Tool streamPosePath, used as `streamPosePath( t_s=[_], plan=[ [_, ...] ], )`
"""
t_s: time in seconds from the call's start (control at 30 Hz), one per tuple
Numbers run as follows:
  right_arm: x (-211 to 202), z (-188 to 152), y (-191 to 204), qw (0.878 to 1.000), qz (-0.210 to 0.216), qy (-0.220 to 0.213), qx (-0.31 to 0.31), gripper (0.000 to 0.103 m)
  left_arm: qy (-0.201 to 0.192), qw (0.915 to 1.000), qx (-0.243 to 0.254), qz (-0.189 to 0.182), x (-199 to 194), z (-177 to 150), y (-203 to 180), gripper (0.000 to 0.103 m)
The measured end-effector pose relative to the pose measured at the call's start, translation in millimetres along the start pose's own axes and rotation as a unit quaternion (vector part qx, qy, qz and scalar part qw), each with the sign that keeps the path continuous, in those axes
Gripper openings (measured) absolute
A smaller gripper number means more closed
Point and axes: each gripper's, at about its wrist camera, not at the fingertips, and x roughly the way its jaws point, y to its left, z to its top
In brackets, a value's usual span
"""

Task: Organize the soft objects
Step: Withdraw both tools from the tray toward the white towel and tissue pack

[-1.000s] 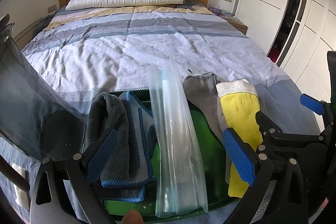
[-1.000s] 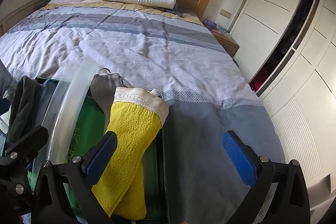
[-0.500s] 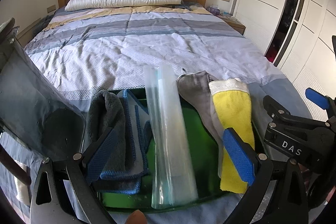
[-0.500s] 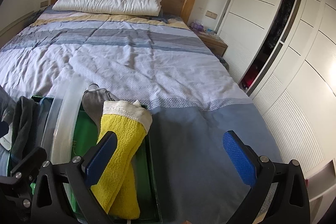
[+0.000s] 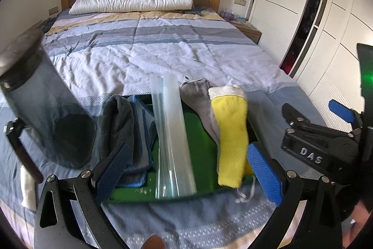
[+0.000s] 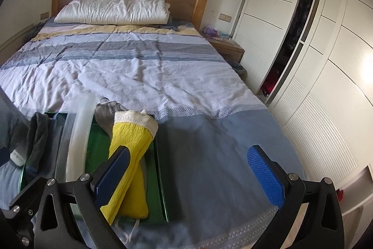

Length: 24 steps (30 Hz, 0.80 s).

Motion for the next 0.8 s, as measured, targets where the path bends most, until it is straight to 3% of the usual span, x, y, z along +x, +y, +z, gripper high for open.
streamPosePath(
  t_s=[0.43, 0.8],
  plan=[
    [-94, -29, -9, 1.0, 0.004, -0.013, 0.011, 0.103, -0.026, 0.9995, 0.012, -0.014, -93, -25, 7, 0.099],
    [-192, -75, 9, 0.999, 0.025, -0.019, 0.023, 0.103, -0.025, 0.9986, 0.039, -0.027, -179, -64, 50, 0.099]
  ],
)
